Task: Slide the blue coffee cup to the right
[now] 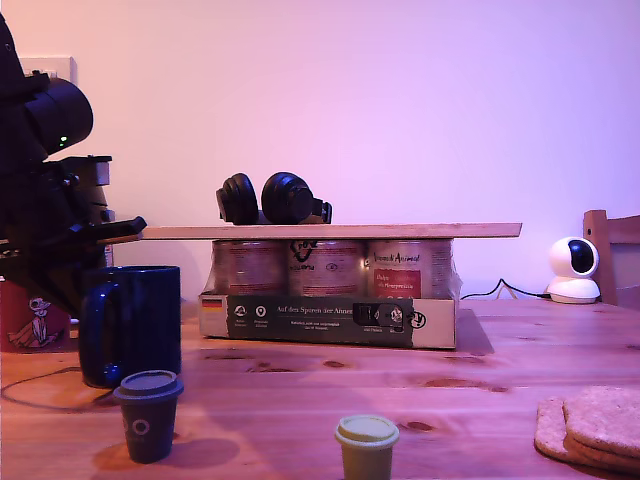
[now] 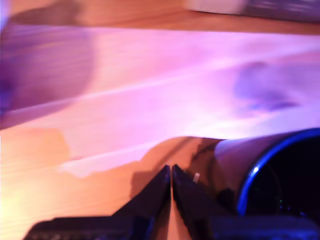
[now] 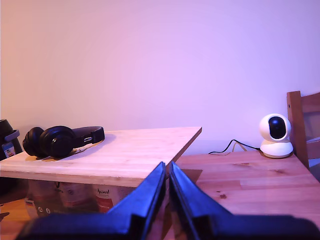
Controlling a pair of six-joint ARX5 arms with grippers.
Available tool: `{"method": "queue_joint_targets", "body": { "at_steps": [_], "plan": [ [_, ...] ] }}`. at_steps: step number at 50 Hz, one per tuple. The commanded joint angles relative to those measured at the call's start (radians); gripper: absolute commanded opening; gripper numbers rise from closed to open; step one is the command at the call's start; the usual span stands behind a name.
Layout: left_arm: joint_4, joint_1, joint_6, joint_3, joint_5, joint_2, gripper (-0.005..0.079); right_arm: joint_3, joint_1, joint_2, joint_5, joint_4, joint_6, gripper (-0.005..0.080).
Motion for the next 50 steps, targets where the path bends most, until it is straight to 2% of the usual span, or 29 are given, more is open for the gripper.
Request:
{"method": "queue_joint_targets", "body": {
  "at_steps": [1, 23, 50],
  "plan": [
    [0.0, -0.026, -0.006, 0.015, 0.008, 0.015, -0.002, -0.009, 0.0, -0.006, -0.002, 0.006, 0.005, -0.0011],
    [-0.051, -0.095, -0.034, 0.015, 0.052, 0.015, -0.002, -0.009, 0.0, -0.006, -0.002, 0.005, 0.005, -0.0011],
    [-0.017, -0.164, -0.095, 0.015, 0.116, 0.015, -0.002, -0.009, 0.0, -0.006, -0.003, -0.001, 0.005, -0.0011]
  ]
}}
